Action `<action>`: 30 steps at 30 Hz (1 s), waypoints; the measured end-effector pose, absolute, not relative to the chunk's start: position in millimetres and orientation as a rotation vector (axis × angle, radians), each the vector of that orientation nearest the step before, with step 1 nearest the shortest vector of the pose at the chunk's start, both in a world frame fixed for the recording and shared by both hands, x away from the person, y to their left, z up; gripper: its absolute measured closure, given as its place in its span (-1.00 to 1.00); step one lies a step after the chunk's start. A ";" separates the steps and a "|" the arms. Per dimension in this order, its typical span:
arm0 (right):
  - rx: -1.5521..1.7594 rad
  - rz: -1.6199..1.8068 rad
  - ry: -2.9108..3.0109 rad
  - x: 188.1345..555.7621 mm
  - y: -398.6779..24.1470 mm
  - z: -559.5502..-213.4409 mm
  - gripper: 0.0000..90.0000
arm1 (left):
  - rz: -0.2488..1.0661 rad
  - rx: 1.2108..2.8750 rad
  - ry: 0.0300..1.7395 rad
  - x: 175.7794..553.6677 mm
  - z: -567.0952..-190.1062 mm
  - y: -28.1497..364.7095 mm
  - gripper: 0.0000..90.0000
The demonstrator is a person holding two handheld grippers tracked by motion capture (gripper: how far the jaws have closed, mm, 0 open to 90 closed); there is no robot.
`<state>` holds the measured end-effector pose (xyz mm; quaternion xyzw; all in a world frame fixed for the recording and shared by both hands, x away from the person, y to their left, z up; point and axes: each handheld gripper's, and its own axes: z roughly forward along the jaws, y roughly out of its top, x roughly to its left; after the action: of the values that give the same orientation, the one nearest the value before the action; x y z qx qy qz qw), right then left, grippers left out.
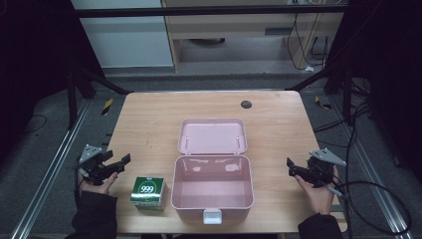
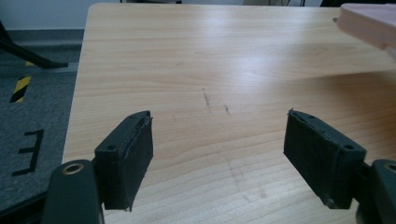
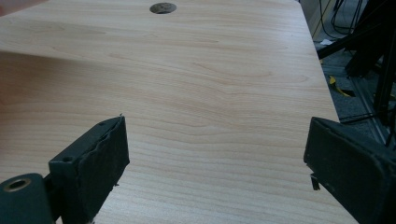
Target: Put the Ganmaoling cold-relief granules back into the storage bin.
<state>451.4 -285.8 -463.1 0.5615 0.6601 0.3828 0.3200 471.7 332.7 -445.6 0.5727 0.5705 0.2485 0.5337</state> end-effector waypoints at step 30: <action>1.380 0.965 1.762 448.9 -283.8 -467.4 -0.81 | 0.406 1.585 1.100 454.9 -398.3 323.7 -0.56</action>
<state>448.9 -283.8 -467.4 0.5315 0.6786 0.3717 0.3446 454.9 323.7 -398.3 0.6703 0.4650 0.1718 0.5523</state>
